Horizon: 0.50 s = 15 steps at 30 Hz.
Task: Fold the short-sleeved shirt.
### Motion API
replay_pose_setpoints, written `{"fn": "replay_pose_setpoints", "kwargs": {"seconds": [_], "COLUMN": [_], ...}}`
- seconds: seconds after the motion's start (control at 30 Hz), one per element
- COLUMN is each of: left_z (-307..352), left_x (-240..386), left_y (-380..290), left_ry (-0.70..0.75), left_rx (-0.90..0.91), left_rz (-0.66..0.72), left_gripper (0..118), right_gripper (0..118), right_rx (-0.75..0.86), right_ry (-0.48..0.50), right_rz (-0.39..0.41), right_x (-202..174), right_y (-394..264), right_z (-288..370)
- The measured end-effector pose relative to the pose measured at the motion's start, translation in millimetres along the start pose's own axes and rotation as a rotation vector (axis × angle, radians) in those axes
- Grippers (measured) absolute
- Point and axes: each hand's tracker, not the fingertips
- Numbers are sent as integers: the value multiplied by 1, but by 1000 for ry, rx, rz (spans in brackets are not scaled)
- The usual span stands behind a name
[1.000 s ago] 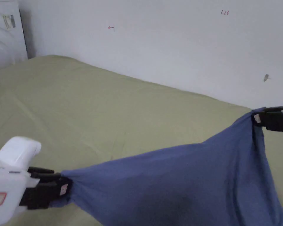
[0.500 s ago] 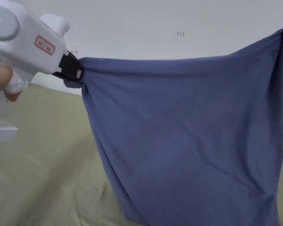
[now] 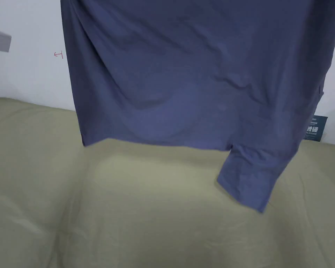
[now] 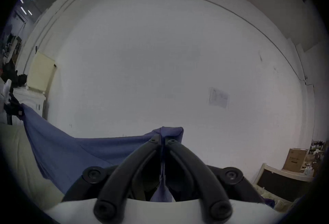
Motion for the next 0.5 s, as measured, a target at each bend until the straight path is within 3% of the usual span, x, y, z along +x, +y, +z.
{"fn": "replay_pose_setpoints", "kwargs": {"seconds": [0.2,0.4,0.5], "left_z": [9,7,41], "left_x": [6,19,32], "left_y": [-18,-90,-135], "left_ry": [-30,-74,-88], "left_rx": [38,-57,-86], "left_rz": [-47,-17,-11], "left_gripper": [6,6,6], "right_gripper": [2,2,2], "right_rx": [-35,-144,-181], "right_ry": [41,148,207], "right_rz": [-50,-24,-33], "right_x": [7,-7,-9], "right_y": [-5,-74,-106], "right_z": [24,61,87]}}
